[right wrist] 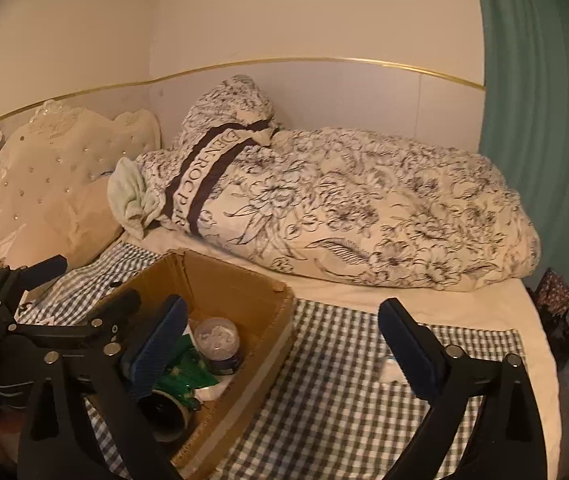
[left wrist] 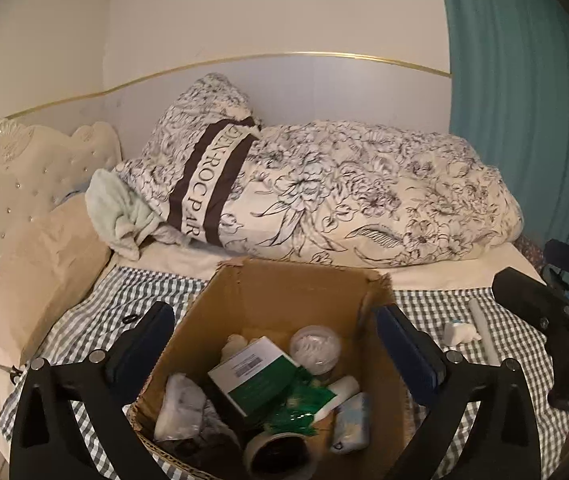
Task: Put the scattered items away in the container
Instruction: 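Move both open tools back over the plush toy and white stick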
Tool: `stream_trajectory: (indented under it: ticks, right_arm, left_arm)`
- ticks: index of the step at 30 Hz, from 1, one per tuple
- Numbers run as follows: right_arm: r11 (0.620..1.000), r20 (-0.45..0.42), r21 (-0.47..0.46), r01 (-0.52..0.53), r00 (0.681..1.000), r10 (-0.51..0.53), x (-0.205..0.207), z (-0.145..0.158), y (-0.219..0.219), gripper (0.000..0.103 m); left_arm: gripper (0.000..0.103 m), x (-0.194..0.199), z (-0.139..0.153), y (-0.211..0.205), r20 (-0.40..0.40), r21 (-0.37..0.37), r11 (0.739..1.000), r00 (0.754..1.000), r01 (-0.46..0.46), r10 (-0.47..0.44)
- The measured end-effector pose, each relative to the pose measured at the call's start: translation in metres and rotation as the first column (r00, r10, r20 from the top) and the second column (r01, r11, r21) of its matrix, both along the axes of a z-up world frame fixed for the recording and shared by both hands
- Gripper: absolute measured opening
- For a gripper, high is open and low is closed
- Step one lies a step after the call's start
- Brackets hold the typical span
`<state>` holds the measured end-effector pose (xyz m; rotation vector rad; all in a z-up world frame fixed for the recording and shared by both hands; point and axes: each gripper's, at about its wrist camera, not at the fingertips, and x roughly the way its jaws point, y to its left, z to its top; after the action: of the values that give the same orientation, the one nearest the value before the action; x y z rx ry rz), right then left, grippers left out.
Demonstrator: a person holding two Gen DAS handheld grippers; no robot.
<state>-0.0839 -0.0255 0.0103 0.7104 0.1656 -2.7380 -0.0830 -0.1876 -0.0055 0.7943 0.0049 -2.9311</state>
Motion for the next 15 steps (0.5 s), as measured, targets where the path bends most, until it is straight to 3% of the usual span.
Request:
stream_trajectory:
  ticks: [6,15]
  right_arm:
    - [0.999,-0.027,0.013,0.050,0.998,-0.050,0.007,0.009,0.018,0.103]
    - [0.994,-0.059,0.008,0.108,0.993,-0.107,0.021,0.024,0.053,0.103]
  left_arm:
    - [0.103,0.005,0.012,0.015,-0.021,-0.035,0.999,1.000,-0.015,0.014]
    - [0.103,0.012,0.032,0.036,-0.062,-0.003,1.000,0.998,0.003,-0.004]
